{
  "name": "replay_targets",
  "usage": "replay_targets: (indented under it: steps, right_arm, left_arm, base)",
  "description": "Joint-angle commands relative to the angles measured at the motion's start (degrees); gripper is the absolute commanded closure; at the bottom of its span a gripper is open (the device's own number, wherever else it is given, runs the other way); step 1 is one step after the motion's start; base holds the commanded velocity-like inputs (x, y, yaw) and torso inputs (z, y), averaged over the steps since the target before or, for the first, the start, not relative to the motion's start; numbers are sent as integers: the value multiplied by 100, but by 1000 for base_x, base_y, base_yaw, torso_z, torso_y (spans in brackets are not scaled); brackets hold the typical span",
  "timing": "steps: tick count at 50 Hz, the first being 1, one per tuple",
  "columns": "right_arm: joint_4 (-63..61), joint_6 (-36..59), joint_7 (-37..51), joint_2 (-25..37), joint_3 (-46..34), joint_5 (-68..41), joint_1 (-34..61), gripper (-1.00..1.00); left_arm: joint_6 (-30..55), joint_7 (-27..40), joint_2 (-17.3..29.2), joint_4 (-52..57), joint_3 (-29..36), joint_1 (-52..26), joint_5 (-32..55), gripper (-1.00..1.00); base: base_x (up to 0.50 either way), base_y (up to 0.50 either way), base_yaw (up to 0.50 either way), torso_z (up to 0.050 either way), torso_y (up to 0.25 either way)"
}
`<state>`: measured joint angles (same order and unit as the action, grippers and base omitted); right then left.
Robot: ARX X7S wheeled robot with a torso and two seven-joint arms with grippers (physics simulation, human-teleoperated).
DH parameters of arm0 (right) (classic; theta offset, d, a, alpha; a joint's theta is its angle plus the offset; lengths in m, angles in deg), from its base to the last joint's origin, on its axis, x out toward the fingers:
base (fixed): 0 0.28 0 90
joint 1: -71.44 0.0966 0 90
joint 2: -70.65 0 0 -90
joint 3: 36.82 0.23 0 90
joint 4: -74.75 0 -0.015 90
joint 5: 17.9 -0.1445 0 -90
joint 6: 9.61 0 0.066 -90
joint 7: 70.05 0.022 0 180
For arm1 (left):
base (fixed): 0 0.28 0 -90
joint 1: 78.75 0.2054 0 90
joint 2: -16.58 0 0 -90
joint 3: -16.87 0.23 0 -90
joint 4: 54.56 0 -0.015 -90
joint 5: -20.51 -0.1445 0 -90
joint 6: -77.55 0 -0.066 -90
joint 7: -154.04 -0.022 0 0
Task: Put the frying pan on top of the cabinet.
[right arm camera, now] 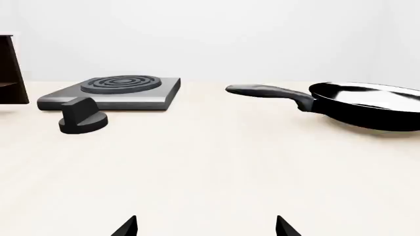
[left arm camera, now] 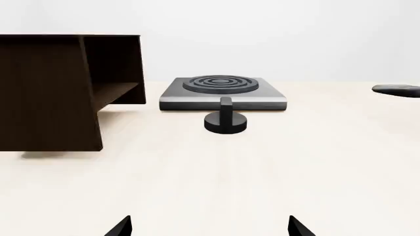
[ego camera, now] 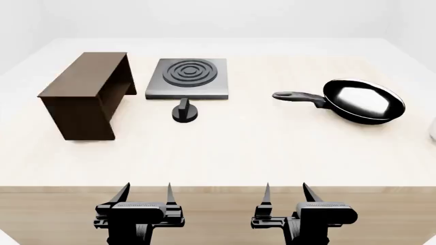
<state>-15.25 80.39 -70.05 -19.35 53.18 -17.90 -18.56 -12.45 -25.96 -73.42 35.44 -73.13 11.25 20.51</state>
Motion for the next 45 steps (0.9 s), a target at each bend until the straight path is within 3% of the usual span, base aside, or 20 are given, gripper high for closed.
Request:
replay_targets:
  steps: [1, 14, 45]
  right_arm:
    - [-4, -17, 120, 93, -140, -37, 0, -100]
    - [-48, -62, 237, 295, -410, -318, -32, -100]
    - [-101, -124, 487, 540, -660, -551, -24, -100]
  left_arm:
    - [2, 106, 89, 9, 102, 0, 97, -100]
    - [-36, 321, 296, -21, 342, -1, 305, -100]
    - [-46, 592, 512, -26, 615, -34, 518, -100]
  base:
    - [0, 0, 0, 0, 0]
    - [0, 0, 0, 0, 0]
    - [0, -497, 0, 0, 0]
